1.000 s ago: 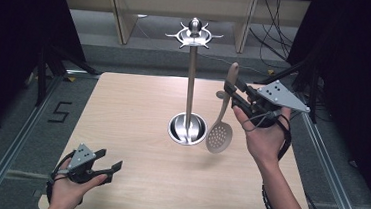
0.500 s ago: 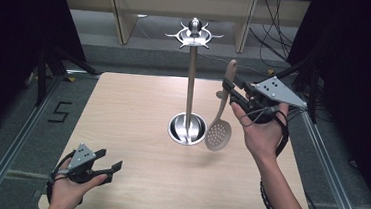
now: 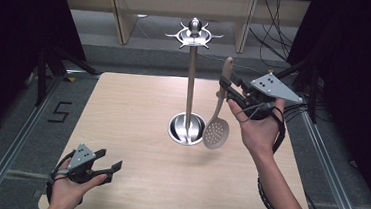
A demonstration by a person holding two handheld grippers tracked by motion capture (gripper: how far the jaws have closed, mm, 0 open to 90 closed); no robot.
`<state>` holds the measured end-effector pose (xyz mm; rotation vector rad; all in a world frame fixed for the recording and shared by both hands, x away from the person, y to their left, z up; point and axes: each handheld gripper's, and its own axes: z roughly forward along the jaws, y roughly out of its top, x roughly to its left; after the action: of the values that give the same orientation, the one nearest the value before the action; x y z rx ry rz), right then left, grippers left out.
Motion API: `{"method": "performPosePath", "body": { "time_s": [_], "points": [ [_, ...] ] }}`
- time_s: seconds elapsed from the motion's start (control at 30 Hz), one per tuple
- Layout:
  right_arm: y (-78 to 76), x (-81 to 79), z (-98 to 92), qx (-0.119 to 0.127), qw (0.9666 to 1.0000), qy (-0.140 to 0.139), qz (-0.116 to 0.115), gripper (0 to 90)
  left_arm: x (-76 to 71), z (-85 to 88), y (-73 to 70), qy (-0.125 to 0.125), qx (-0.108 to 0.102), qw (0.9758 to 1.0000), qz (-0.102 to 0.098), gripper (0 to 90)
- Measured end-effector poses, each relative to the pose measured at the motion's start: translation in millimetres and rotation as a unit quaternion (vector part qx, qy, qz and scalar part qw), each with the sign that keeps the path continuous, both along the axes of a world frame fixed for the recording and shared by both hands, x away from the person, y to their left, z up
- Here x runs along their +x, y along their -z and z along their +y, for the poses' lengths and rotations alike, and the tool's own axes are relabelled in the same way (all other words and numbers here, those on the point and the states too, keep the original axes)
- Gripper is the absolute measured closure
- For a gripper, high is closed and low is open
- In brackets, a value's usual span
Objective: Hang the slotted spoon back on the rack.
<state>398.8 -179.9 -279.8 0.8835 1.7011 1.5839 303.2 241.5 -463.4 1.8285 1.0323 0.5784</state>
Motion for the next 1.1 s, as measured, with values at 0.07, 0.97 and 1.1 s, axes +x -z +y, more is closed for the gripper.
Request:
{"method": "performPosePath", "body": {
  "time_s": [0.07,0.97,1.1],
  "points": [
    [0.1,0.1,0.5,0.003,1.0000,0.002,0.003,68.4,0.0,0.0,0.0,0.000,0.000,1.0000,0.000,26.7],
    [-5.6,4.3,10.4,-0.011,0.9999,-0.003,-0.010,68.4,-0.2,0.0,-0.1,0.000,-0.001,1.0000,0.000,26.7],
    [-6.8,4.0,11.7,-0.007,0.9999,-0.006,-0.007,68.4,-0.2,0.1,-0.1,0.001,-0.001,1.0000,0.000,26.8]
  ]
}}
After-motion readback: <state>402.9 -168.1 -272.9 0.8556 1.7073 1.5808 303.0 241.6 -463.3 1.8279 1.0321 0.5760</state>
